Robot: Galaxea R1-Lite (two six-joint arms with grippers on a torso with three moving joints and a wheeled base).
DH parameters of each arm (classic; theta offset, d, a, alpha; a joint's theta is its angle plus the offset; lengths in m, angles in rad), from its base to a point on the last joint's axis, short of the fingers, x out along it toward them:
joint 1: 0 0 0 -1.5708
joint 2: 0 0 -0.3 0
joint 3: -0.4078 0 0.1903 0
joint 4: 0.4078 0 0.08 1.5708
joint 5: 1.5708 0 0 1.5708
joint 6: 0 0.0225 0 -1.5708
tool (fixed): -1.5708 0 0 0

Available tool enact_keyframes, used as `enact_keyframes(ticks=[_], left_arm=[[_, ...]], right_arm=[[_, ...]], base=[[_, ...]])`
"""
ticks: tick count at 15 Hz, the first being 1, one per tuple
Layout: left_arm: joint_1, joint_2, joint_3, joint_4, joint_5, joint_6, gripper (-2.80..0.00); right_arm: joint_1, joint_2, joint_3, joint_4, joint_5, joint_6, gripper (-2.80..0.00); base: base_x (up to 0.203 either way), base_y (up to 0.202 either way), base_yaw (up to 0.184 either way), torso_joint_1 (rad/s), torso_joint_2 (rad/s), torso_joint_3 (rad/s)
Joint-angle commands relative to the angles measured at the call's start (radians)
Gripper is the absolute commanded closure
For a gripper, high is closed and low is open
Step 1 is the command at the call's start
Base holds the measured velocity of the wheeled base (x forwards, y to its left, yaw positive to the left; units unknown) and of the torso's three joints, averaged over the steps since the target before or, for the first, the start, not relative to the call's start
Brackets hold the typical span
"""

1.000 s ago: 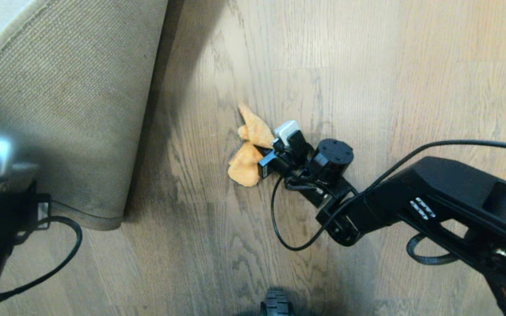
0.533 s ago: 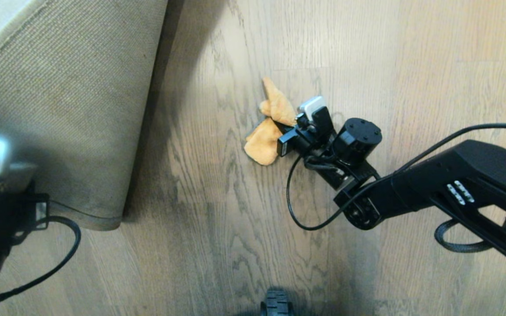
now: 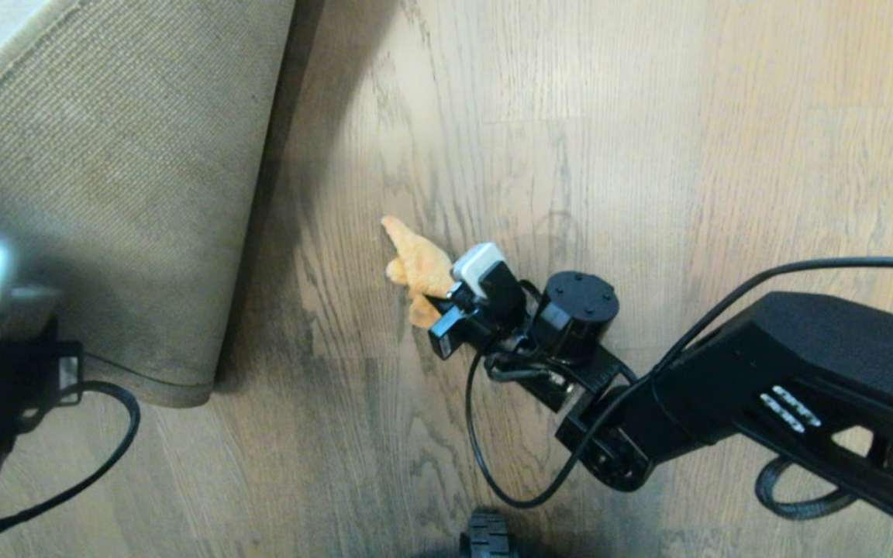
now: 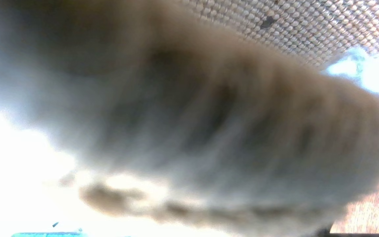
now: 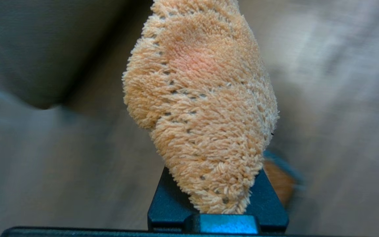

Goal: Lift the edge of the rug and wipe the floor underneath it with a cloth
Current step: Wipe the floor under the carpet with a rag

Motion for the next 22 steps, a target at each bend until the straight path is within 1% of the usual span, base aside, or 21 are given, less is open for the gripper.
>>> enact_keyframes(ticks=[1, 5, 8, 11, 13, 15, 18, 22], left_arm=[[-0.001, -0.006, 0.000, -0.002, 0.004, 0.001, 0.00], [-0.001, -0.018, 0.012, 0.000, 0.004, 0.001, 0.00], [-0.001, -0.028, 0.018, 0.001, 0.004, 0.001, 0.00], [-0.001, -0.026, 0.020, -0.001, 0.006, 0.001, 0.00], [-0.005, -0.023, 0.020, -0.001, 0.004, 0.001, 0.00], [-0.007, -0.018, 0.021, -0.001, 0.004, 0.001, 0.00], [-0.010, -0.011, 0.030, -0.001, 0.004, 0.001, 0.00], [-0.032, -0.006, 0.041, -0.009, 0.007, 0.001, 0.00]], right_arm=[[0.093, -0.006, 0.047, -0.011, 0.005, -0.012, 0.00], [0.217, 0.024, 0.123, -0.011, 0.005, -0.015, 0.00], [0.269, 0.079, 0.145, -0.011, 0.005, -0.021, 0.00], [0.309, 0.134, 0.142, -0.012, 0.006, -0.047, 0.00], [0.312, 0.161, 0.133, -0.014, 0.006, -0.047, 0.00], [0.297, 0.182, 0.086, -0.012, 0.006, -0.046, 0.00], [0.241, 0.210, 0.023, -0.012, 0.006, -0.045, 0.00], [0.174, 0.253, -0.077, -0.014, 0.006, -0.045, 0.00]], base=[[0.000, 0.000, 0.000, 0.000, 0.00, 0.000], [0.000, 0.000, 0.000, 0.000, 0.00, 0.000], [0.000, 0.000, 0.000, 0.000, 0.00, 0.000], [0.000, 0.000, 0.000, 0.000, 0.00, 0.000], [0.000, 0.000, 0.000, 0.000, 0.00, 0.000], [0.000, 0.000, 0.000, 0.000, 0.00, 0.000], [0.000, 0.000, 0.000, 0.000, 0.00, 0.000], [0.000, 0.000, 0.000, 0.000, 0.00, 0.000]])
